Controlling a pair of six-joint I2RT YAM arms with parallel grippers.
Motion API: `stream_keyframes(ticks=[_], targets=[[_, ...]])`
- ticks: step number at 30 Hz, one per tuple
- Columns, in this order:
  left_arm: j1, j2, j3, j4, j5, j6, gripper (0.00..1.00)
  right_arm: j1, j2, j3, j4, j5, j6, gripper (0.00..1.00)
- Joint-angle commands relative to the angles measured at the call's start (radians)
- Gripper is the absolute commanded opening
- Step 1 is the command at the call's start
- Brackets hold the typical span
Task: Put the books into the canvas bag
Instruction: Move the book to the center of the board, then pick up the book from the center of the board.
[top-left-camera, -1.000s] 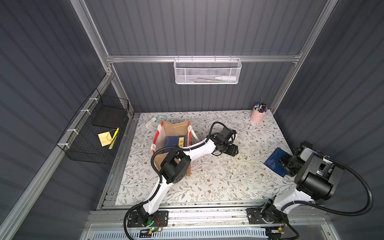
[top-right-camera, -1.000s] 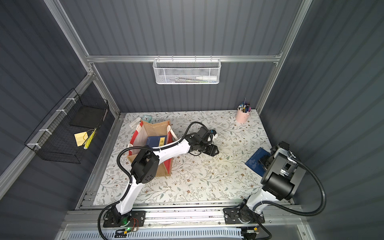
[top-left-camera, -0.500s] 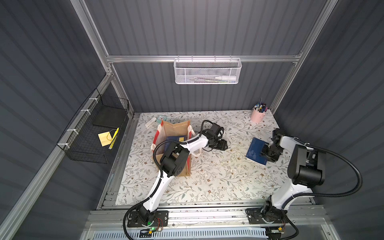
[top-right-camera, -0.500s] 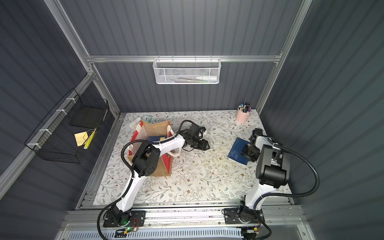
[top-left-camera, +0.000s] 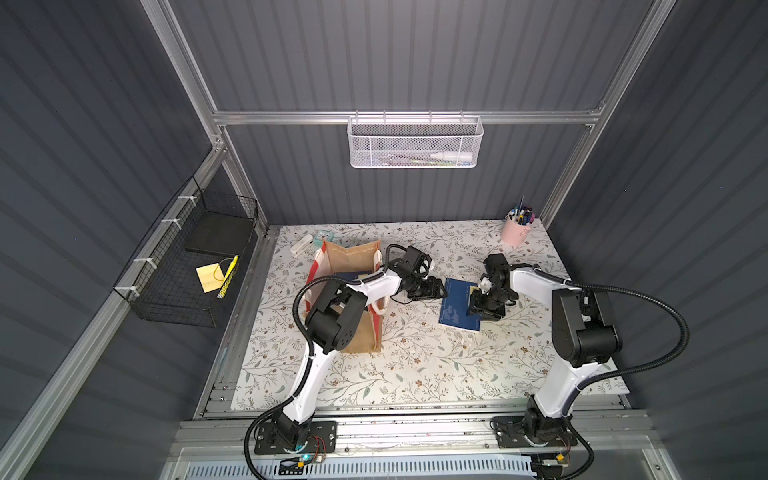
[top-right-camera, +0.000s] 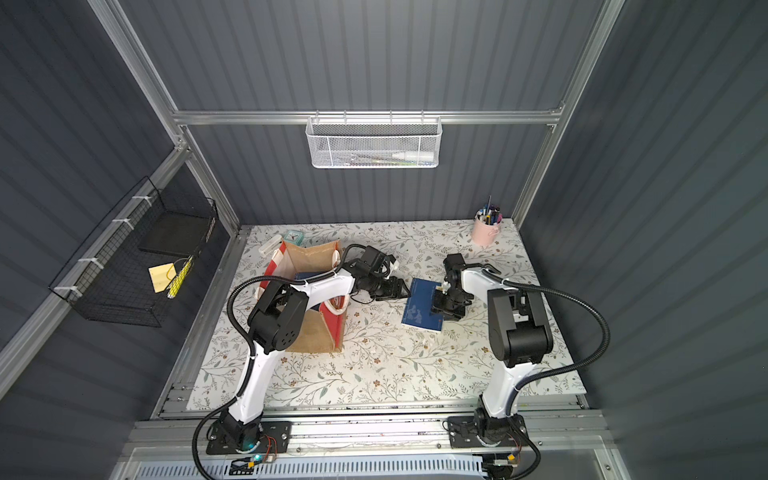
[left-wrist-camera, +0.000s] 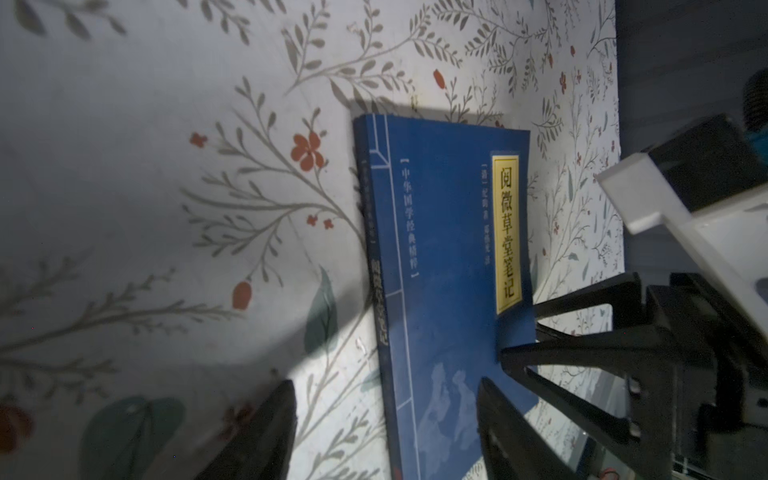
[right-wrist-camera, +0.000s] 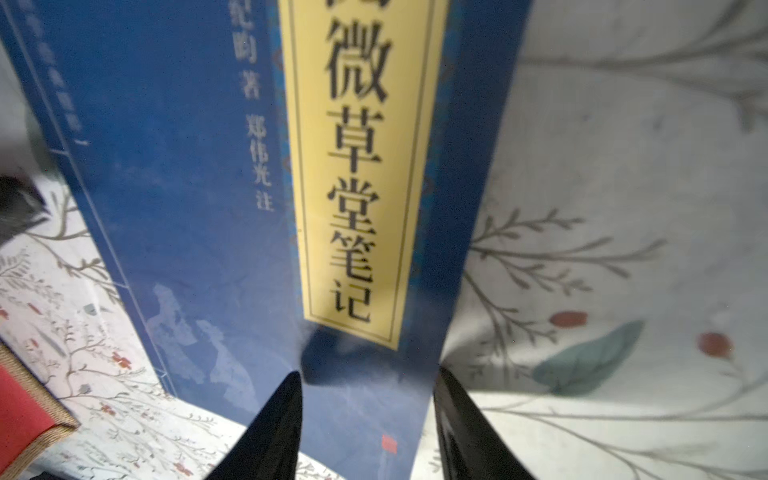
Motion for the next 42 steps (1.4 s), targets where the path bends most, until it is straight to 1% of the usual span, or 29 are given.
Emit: stream_keyframes(ticks=[1,4,7,10,12,17,19,23,26,33,38,42], targets=[[0.005,-0.028,-0.079,0.034,0.057,-0.114,0.69,0.004,-0.014,-0.021,0.016,-0.089,0.019,0.51],[0.007,-0.026,-0.099,0.051,0.083,-0.14,0.7,0.004,-0.025,-0.027,0.017,-0.081,0.02,0.48],[0.007,-0.014,-0.114,0.107,0.139,-0.19,0.7,0.004,-0.026,-0.027,0.021,-0.083,0.023,0.45],[0.007,0.011,-0.116,0.175,0.234,-0.242,0.7,0.004,-0.019,-0.031,0.026,-0.088,0.026,0.4],[0.007,0.025,-0.104,0.181,0.285,-0.247,0.71,0.004,-0.016,-0.032,0.028,-0.095,0.027,0.37],[0.007,0.003,-0.104,0.185,0.35,-0.231,0.7,0.004,-0.028,-0.039,0.031,-0.093,0.027,0.35],[0.007,-0.013,-0.107,0.198,0.379,-0.231,0.67,0.003,-0.033,-0.043,0.033,-0.095,0.027,0.35],[0.007,-0.05,-0.121,0.236,0.421,-0.242,0.53,0.002,-0.04,-0.05,0.041,-0.114,0.024,0.35],[0.007,-0.066,-0.129,0.234,0.412,-0.236,0.5,0.002,-0.042,-0.063,0.054,-0.128,0.027,0.35],[0.003,-0.028,-0.136,0.206,0.347,-0.213,0.49,0.002,-0.05,-0.09,0.078,-0.171,0.038,0.35],[-0.007,-0.017,-0.121,0.145,0.251,-0.152,0.49,0.002,-0.063,-0.102,0.078,-0.174,0.037,0.35],[-0.016,-0.008,-0.09,0.063,0.151,-0.089,0.52,0.002,-0.066,-0.106,0.075,-0.172,0.033,0.36]])
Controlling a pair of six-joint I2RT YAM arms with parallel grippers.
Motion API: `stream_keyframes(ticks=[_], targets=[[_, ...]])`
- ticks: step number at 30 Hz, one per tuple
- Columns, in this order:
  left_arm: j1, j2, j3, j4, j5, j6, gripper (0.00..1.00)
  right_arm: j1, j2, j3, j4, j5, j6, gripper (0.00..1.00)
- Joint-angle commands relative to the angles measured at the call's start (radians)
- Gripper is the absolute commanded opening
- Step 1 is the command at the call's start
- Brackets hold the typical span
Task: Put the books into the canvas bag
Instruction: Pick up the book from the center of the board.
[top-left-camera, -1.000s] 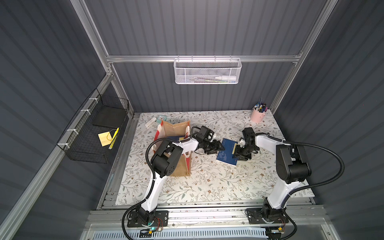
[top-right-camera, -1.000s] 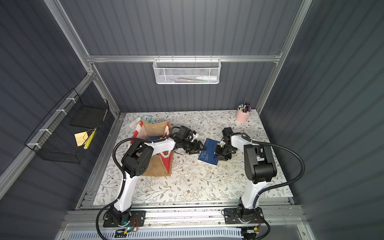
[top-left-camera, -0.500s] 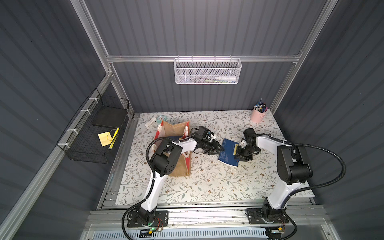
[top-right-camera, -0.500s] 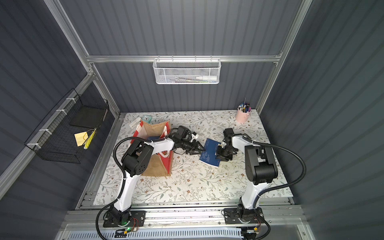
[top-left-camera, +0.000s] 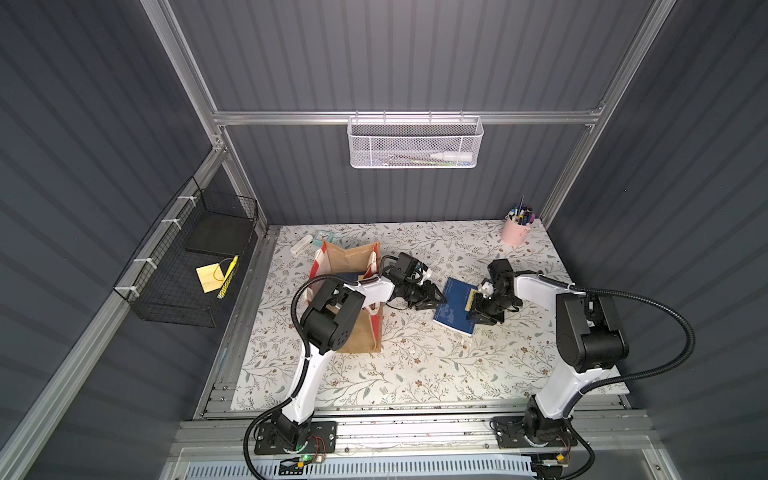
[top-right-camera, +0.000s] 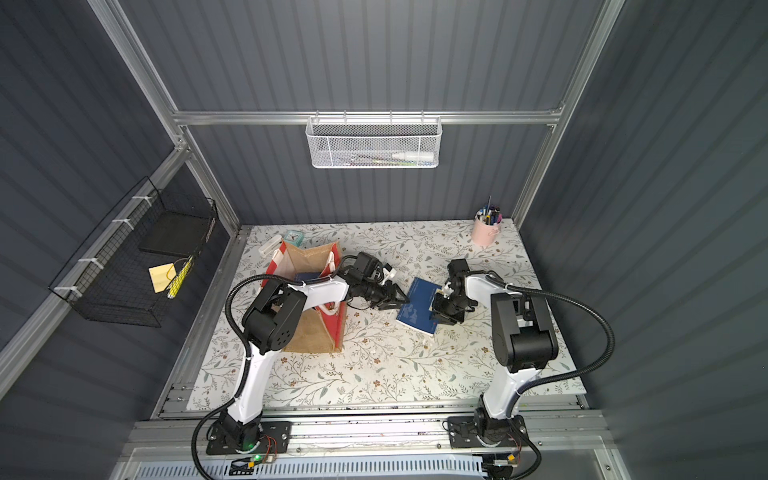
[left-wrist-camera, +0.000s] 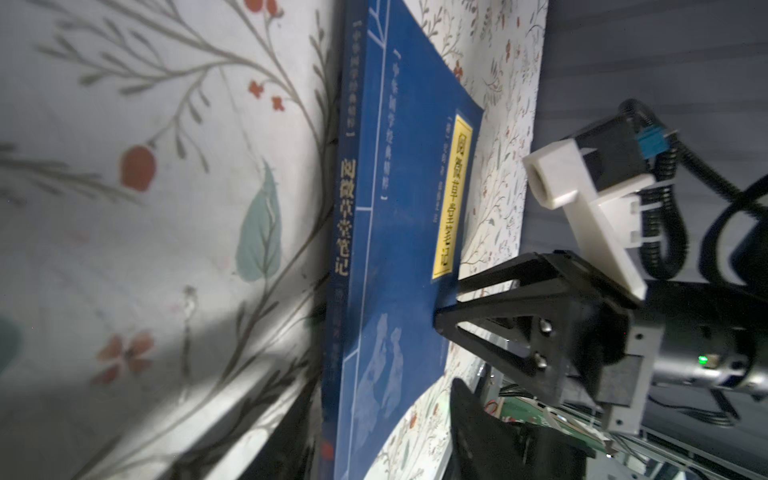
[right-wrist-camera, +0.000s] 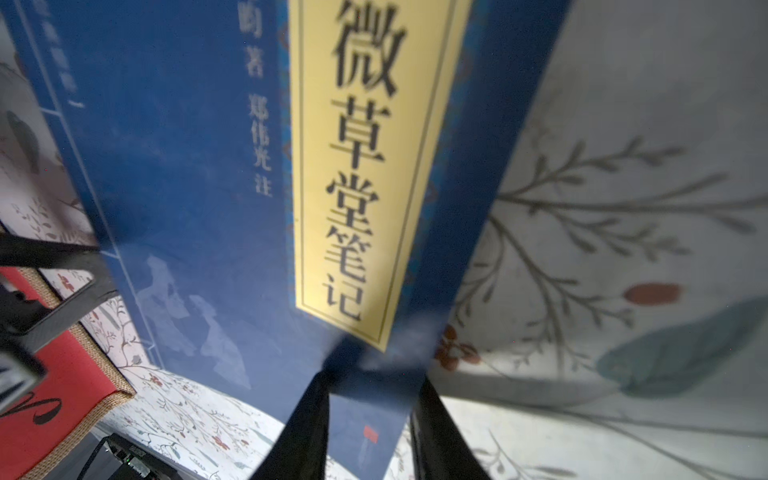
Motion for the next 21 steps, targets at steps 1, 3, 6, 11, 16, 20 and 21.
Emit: stream_keyframes(ticks=[1,3,6,11,16,20,21], targets=[[-0.03,0.01,0.031,-0.079,-0.08,0.083,0.53,0.018,-0.023,-0.015,-0.002,-0.06,-0.002,0.37],[-0.03,0.01,0.03,-0.088,-0.106,0.094,0.53,0.018,-0.029,-0.009,-0.022,-0.028,-0.003,0.39],[-0.031,0.006,0.033,-0.115,-0.137,0.116,0.53,0.01,-0.049,0.005,-0.056,0.047,0.017,0.62],[-0.031,-0.018,0.042,-0.15,-0.21,0.152,0.57,-0.039,-0.096,0.008,-0.025,0.059,0.07,0.64],[-0.029,0.014,0.086,-0.158,-0.195,0.147,0.59,-0.053,-0.074,0.019,0.031,0.044,0.076,0.5],[-0.029,0.043,0.1,-0.14,-0.181,0.123,0.6,-0.052,-0.014,0.034,0.051,0.03,0.083,0.44],[-0.029,0.049,0.103,-0.138,-0.175,0.12,0.6,-0.052,-0.004,0.037,0.051,0.033,0.084,0.42]])
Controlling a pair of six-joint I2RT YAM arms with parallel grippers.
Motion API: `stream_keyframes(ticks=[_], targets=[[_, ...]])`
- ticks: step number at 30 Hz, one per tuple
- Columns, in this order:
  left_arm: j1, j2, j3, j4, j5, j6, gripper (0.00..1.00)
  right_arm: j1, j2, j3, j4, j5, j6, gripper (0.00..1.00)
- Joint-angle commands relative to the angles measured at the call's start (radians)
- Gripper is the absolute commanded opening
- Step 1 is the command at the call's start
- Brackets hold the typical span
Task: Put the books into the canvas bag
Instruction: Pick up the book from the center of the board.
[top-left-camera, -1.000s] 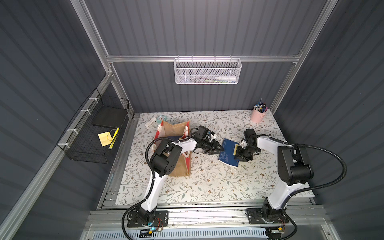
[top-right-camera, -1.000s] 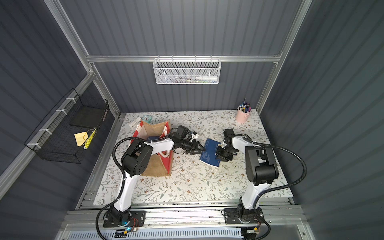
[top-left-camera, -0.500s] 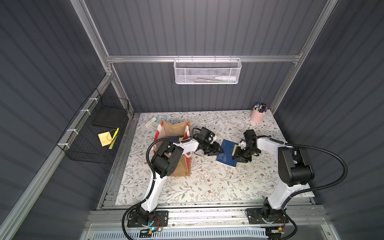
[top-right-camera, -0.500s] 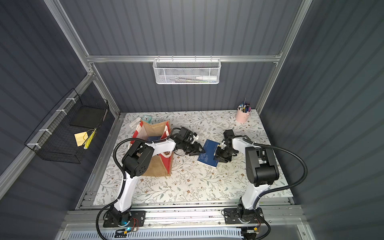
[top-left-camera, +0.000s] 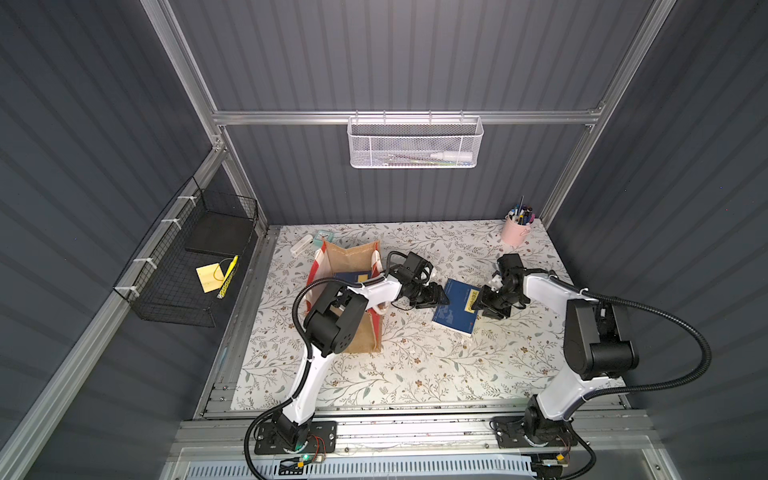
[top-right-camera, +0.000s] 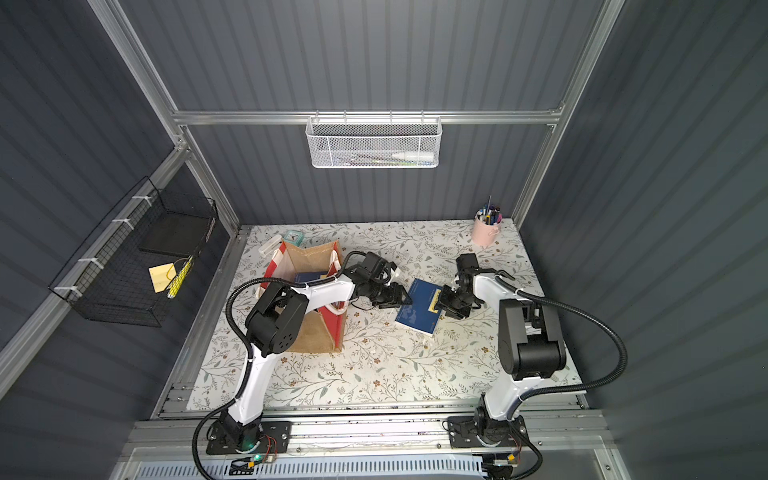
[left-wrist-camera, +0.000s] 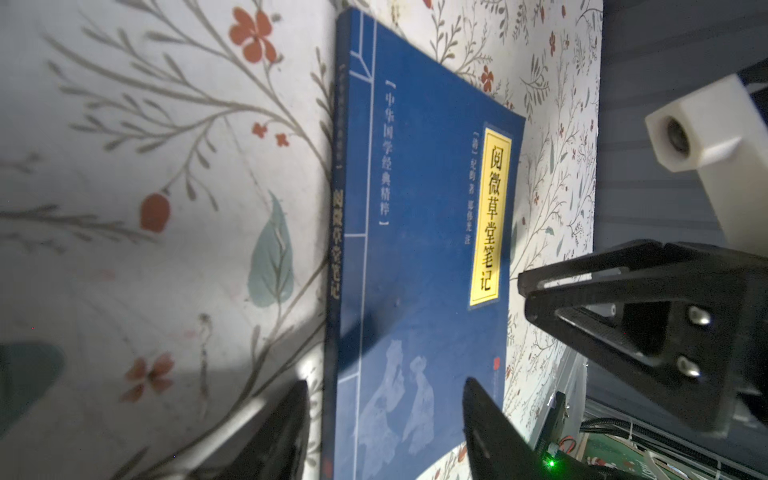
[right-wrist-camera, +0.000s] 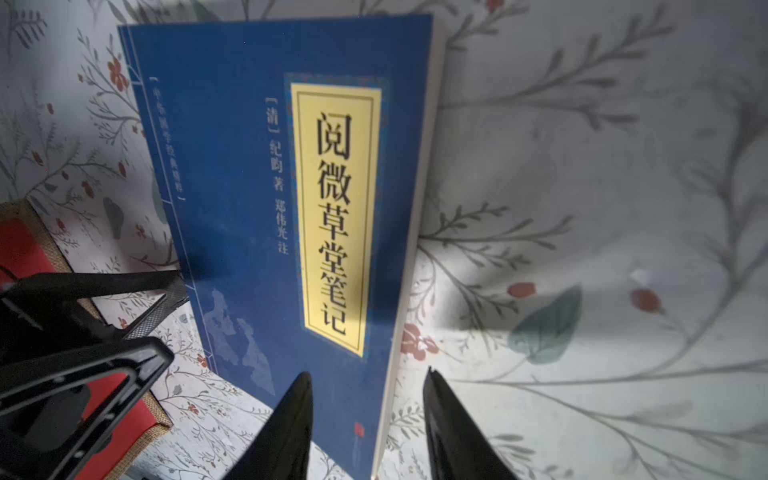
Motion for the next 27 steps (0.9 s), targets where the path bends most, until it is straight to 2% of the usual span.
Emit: stream_keyframes(ticks=[1,6,8,12,16,21,27], targets=[[0.002,0.048,0.029,-0.031,-0.004,-0.003,0.6,0.001,0.048,0.024,0.008,-0.004,0.007,0.4],[0.002,0.066,0.033,-0.009,0.052,-0.021,0.6,0.002,0.067,0.013,0.01,0.001,0.006,0.28],[0.001,0.08,0.048,-0.004,0.113,-0.034,0.61,0.002,0.067,0.008,0.01,-0.001,0.002,0.22],[0.001,0.071,0.035,0.083,0.257,-0.089,0.61,0.001,0.065,0.002,0.009,-0.009,-0.001,0.18],[0.001,0.027,0.021,0.143,0.315,-0.112,0.53,-0.015,0.061,-0.014,0.041,-0.069,0.017,0.17],[0.002,-0.002,0.004,0.179,0.328,-0.133,0.45,-0.022,0.045,-0.035,0.077,-0.133,0.036,0.16],[-0.002,0.0,-0.011,0.137,0.256,-0.102,0.4,-0.022,0.024,-0.054,0.089,-0.163,0.048,0.16]])
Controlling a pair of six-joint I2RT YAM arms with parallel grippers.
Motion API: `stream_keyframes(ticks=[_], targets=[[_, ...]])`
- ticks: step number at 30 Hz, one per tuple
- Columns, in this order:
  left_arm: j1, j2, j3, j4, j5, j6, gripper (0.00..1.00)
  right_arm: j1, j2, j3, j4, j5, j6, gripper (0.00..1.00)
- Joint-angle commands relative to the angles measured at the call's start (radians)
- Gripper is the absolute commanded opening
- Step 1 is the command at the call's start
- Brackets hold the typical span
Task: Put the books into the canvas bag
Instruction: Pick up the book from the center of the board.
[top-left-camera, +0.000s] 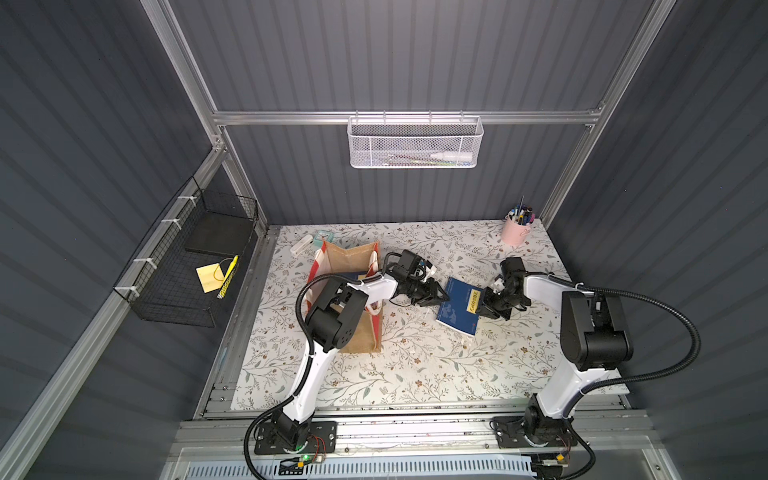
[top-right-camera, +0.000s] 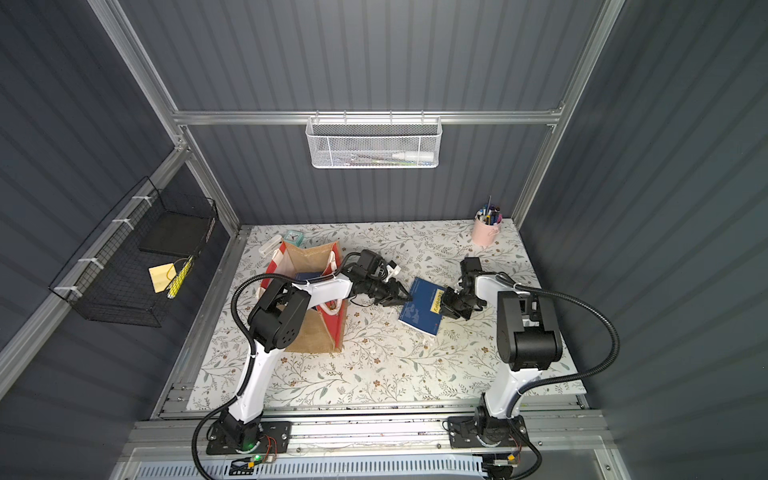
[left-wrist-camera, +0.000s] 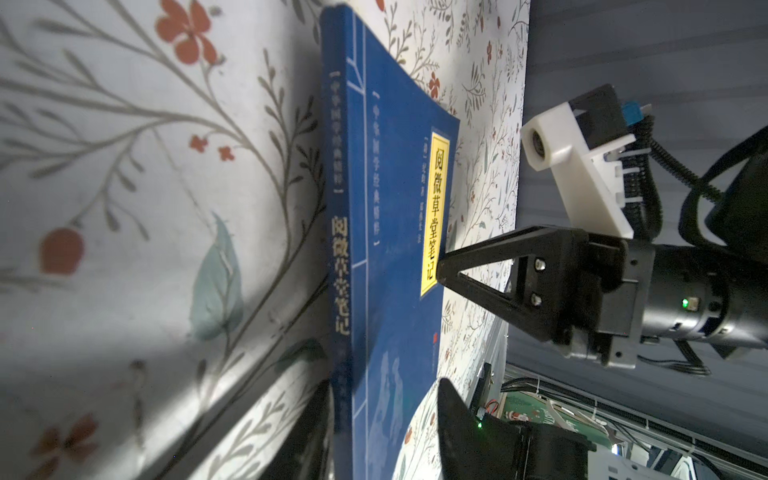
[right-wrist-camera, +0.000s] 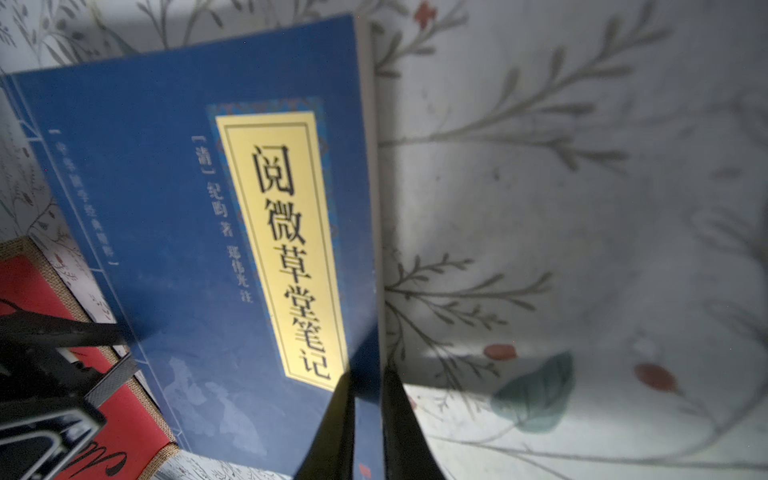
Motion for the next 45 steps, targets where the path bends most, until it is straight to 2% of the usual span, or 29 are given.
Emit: stream_keyframes(ticks=[1,4,8,15,24,30,36,40,45], targets=[[-0.036,-0.039,-0.017,0.018,0.026,0.013,0.4,0.021,-0.018,-0.024,0.026,-0.113,0.021,0.17],[-0.039,-0.032,-0.028,0.016,0.002,0.016,0.4,0.023,-0.027,-0.041,0.037,-0.125,0.031,0.17],[-0.043,-0.026,-0.039,0.0,-0.044,0.029,0.45,0.026,-0.047,-0.064,0.04,-0.124,0.033,0.17],[-0.045,-0.006,-0.062,0.079,0.017,-0.016,0.47,0.026,-0.059,-0.091,0.036,-0.107,0.025,0.17],[-0.045,-0.057,-0.058,0.099,0.095,-0.013,0.31,0.024,-0.06,-0.088,0.033,-0.104,0.018,0.17],[-0.047,-0.12,-0.098,0.086,0.092,-0.009,0.26,0.024,-0.073,-0.101,0.038,-0.12,0.022,0.23],[-0.048,-0.181,-0.142,0.024,0.001,0.039,0.1,0.025,-0.102,-0.122,0.028,-0.111,0.016,0.24],[-0.046,-0.238,-0.131,-0.061,-0.067,0.1,0.01,0.025,-0.153,-0.119,0.011,-0.118,0.021,0.3],[-0.044,-0.33,-0.067,-0.216,-0.19,0.208,0.0,0.034,-0.259,-0.082,-0.042,-0.1,0.029,0.37]])
